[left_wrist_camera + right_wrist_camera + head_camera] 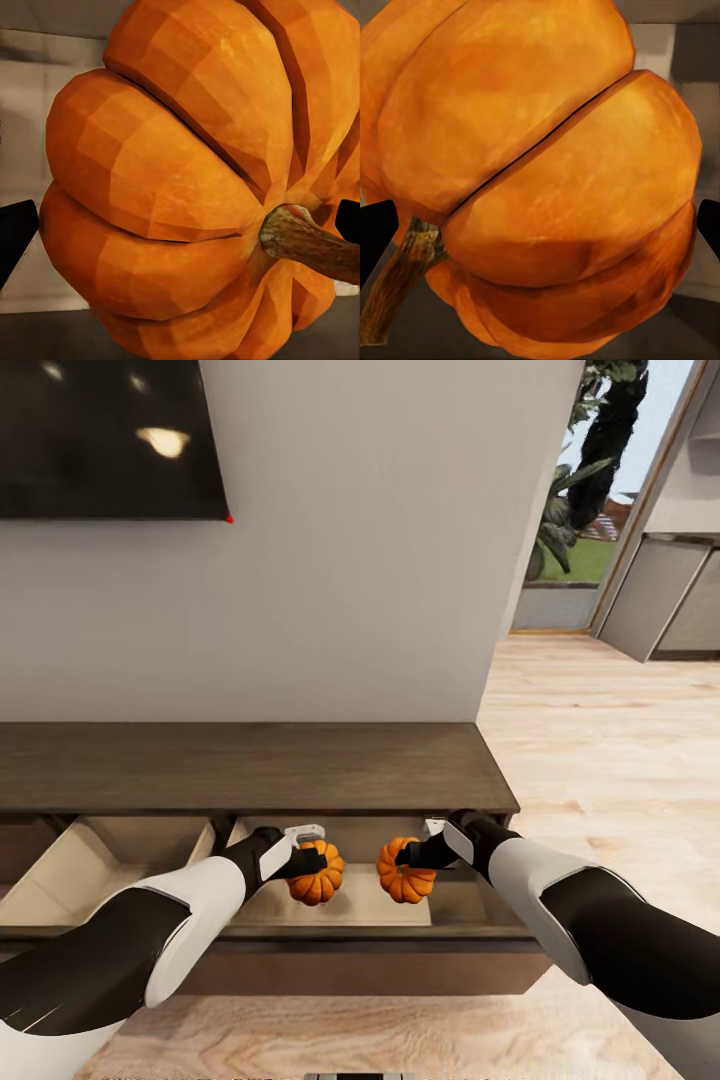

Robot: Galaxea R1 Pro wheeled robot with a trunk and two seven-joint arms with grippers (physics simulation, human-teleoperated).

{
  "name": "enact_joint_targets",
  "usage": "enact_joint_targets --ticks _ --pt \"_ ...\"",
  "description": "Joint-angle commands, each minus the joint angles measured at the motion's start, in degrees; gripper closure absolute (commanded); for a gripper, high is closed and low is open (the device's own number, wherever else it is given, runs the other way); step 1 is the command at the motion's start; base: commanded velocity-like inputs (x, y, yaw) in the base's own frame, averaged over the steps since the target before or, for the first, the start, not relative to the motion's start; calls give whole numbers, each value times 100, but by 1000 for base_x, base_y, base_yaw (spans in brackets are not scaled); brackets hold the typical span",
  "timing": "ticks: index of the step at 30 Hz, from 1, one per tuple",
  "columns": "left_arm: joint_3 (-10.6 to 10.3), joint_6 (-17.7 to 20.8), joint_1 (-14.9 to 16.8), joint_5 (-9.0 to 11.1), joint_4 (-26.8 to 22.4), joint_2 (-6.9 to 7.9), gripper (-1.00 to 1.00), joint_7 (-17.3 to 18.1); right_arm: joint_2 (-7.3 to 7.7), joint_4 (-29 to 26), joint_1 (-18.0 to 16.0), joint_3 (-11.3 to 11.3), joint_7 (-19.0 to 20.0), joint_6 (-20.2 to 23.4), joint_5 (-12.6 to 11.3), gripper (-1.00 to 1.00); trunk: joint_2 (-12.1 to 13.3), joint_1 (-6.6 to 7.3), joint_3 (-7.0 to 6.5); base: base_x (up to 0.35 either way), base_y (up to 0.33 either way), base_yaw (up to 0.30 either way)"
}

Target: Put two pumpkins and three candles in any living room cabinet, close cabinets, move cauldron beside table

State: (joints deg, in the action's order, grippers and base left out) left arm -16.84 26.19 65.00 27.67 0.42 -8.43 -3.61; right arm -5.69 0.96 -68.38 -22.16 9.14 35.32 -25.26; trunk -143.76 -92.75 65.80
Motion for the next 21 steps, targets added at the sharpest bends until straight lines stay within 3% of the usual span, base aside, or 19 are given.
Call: enact_joint_targets --ticks 1,21 --pt "-24 -103 4 66 5 2 100 -25 -5 17 33 -51 42 5 -35 100 -3 2 14 0 0 0" --pt "-22 -212 4 65 -6 9 100 -25 -11 27 155 -51 35 -276 -43 100 -3 2 198 11 0 0"
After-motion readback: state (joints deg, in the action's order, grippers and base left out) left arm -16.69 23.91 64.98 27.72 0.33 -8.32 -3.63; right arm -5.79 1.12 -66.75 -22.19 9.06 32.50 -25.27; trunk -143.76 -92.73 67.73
